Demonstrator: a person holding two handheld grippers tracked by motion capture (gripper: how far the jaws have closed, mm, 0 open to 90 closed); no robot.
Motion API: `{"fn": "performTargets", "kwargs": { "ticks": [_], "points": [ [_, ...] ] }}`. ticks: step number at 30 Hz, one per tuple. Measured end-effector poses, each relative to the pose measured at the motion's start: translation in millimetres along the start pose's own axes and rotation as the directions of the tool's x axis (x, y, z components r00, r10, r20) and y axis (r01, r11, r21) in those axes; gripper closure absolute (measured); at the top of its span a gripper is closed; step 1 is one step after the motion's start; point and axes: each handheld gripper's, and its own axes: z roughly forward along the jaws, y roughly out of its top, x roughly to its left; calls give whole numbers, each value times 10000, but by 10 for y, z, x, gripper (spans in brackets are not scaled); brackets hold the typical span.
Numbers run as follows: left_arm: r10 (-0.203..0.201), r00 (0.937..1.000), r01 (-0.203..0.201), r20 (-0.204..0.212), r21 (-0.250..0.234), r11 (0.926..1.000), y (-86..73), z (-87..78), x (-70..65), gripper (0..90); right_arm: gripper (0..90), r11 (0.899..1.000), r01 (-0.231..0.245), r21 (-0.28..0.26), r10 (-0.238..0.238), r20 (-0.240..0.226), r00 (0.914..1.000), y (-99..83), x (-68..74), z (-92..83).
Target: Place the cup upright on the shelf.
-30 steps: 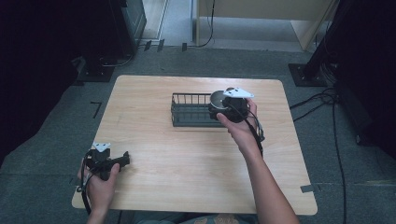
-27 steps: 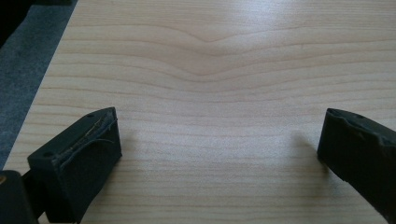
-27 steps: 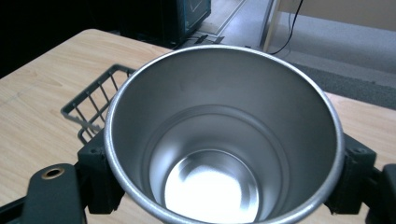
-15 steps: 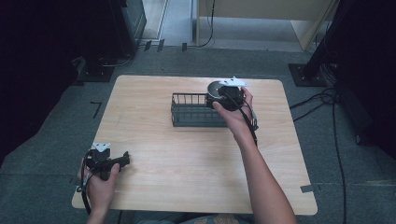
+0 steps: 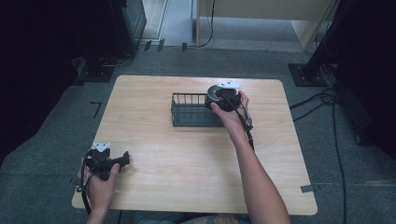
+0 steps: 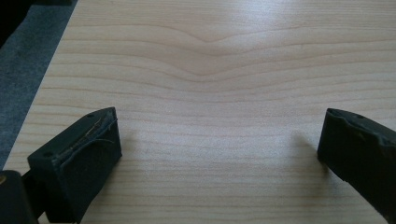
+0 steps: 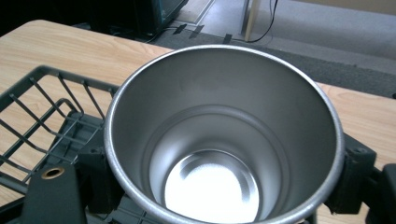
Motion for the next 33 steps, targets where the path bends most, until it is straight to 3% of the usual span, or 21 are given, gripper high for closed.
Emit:
{"fn": "performTargets", "kwargs": {
  "ticks": [8,24,29,33],
  "points": [
    [15,10000,-15,4,4,10000,0,0,1,0,184,9995,-76,302,82,-188,9998,-121,-8,80],
    [11,10000,-11,1,-2,10000,0,0,1,0,179,9962,-99,870,129,-338,9993,-179,-4,97],
    [9,10000,-9,3,-3,10000,0,0,0,0,17,9947,-21,1025,88,-641,9979,-158,-16,62],
    [11,10000,-11,3,0,10000,0,0,1,0,0,9952,-213,955,275,-638,9976,-136,-52,11]
  ]
}}
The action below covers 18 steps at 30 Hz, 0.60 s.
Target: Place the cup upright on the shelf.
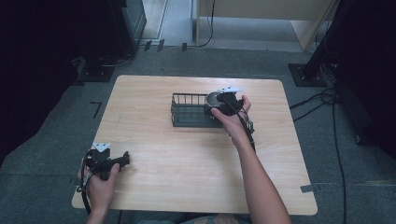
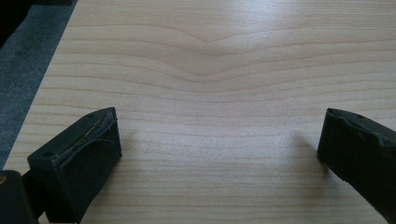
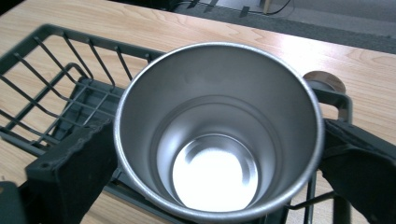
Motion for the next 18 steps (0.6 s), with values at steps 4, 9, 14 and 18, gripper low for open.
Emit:
{"fn": "performTargets", "kwargs": {
  "ticks": [4,9,14,18],
  "points": [
    [2,10000,-2,1,0,10000,0,0,0,0,0,9999,24,-132,-25,-14,10000,12,-31,-84],
    [1,10000,-1,0,0,10000,0,0,0,0,0,9996,71,-272,-72,-26,10000,21,-33,-178],
    [3,10000,-3,1,0,10000,0,0,0,0,0,9986,116,-506,-121,-92,9999,17,-9,-326],
    [3,10000,-3,0,1,10000,0,0,0,0,0,9980,224,-598,-227,-47,9997,-7,-6,-431]
  ]
}}
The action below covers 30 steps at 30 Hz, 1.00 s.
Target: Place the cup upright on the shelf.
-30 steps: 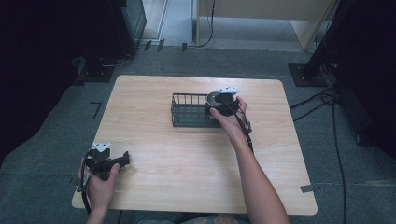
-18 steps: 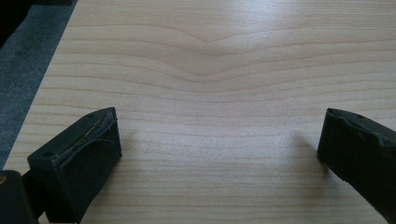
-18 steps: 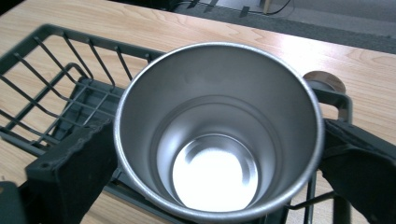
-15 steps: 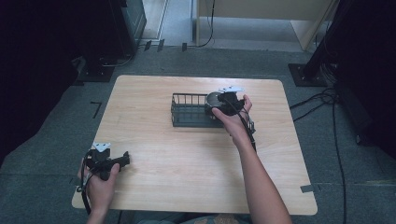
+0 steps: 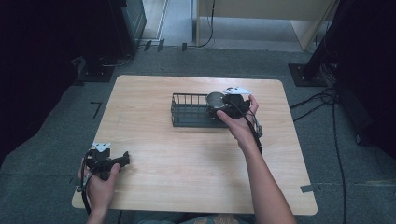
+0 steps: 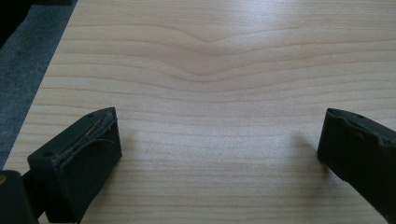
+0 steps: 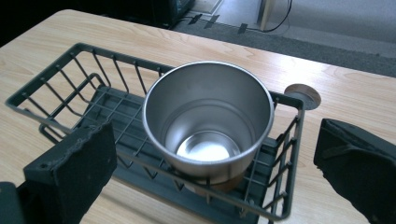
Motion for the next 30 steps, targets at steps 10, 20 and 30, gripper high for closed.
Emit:
{"fn": "performTargets", "kwargs": {
  "ticks": [10,20,30],
  "points": [
    [0,10000,0,0,-3,10000,0,0,0,0,0,9999,92,-60,-91,136,9999,-112,-66,-237],
    [0,10000,0,0,-14,10000,-1,1,0,0,0,9999,-57,-118,61,280,9996,-299,-200,-496],
    [-2,10000,2,1,-15,10000,-1,1,0,0,0,9995,-316,-57,319,458,9984,-551,-361,-691]
  ]
}}
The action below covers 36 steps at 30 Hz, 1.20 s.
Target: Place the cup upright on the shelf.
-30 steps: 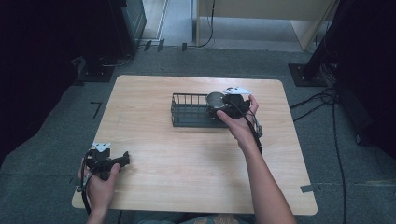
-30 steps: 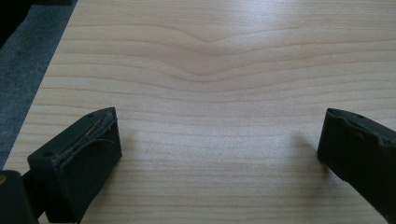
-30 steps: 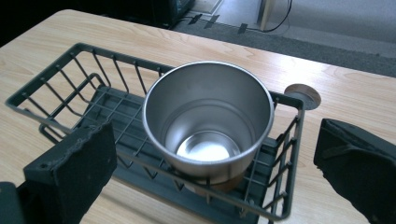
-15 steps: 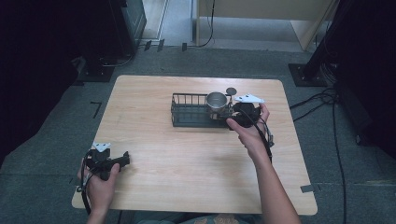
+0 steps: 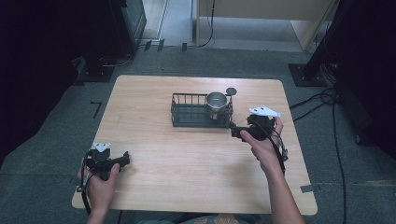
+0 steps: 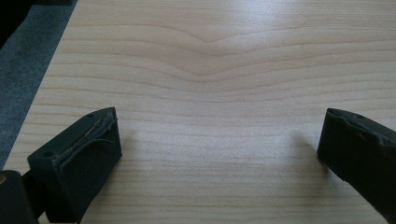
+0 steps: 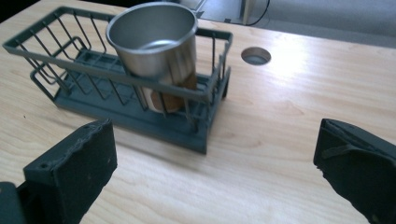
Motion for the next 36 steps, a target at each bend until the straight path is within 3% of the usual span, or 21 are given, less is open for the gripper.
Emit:
{"fn": "performTargets", "kwargs": {
  "ticks": [21,36],
  "points": [
    [22,10000,-22,-4,17,10000,0,-1,1,0,0,9994,-151,313,139,385,9992,-460,-264,-246],
    [23,10000,-23,1,23,10000,0,-2,2,0,0,9976,-543,436,506,812,9954,-832,-526,-360]
  ]
}}
